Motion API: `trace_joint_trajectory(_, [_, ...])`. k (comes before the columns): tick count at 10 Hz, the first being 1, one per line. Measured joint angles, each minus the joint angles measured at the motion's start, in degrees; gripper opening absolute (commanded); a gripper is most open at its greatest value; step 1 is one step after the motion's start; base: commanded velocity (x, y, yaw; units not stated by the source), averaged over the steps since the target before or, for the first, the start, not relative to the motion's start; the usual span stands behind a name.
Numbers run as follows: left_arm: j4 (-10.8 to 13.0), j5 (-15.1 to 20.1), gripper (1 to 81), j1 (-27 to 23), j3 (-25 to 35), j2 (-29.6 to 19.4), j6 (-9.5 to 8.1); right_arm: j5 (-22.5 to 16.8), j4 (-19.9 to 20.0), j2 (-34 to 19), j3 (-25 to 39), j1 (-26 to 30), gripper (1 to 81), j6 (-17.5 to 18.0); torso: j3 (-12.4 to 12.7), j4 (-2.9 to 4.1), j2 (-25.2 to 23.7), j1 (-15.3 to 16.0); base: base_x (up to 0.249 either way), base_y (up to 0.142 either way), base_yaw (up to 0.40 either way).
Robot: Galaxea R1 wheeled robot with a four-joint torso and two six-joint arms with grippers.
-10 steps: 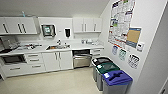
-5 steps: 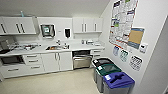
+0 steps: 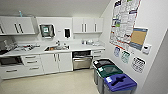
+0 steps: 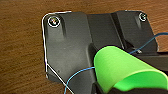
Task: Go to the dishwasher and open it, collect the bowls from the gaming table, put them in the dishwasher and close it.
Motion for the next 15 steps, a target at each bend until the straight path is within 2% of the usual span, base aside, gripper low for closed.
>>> trace_joint_trajectory(3, [0.02,0.02,1.0,0.0,0.0,-0.02,0.0,0.0,0.0,0.05,0.0,0.13,1.0,0.0,0.0,0.0,0.0,0.02,0.079,0.0,0.0])
trace_joint_trajectory(11, [0.0,0.02,1.0,0.3,0.02,-0.02,0.0,0.05,0.0,0.13,-0.22,-0.06,1.0,-0.02,0.0,0.0,0.02,0.0,0.0,0.0,0.0])
trace_joint_trajectory(15, [0.02,0.35,1.0,0.56,0.02,-0.02,0.02,-0.57,-0.04,0.13,-0.22,-0.77,1.0,-0.05,0.02,0.0,-0.02,-0.07,0.113,0.0,0.0])
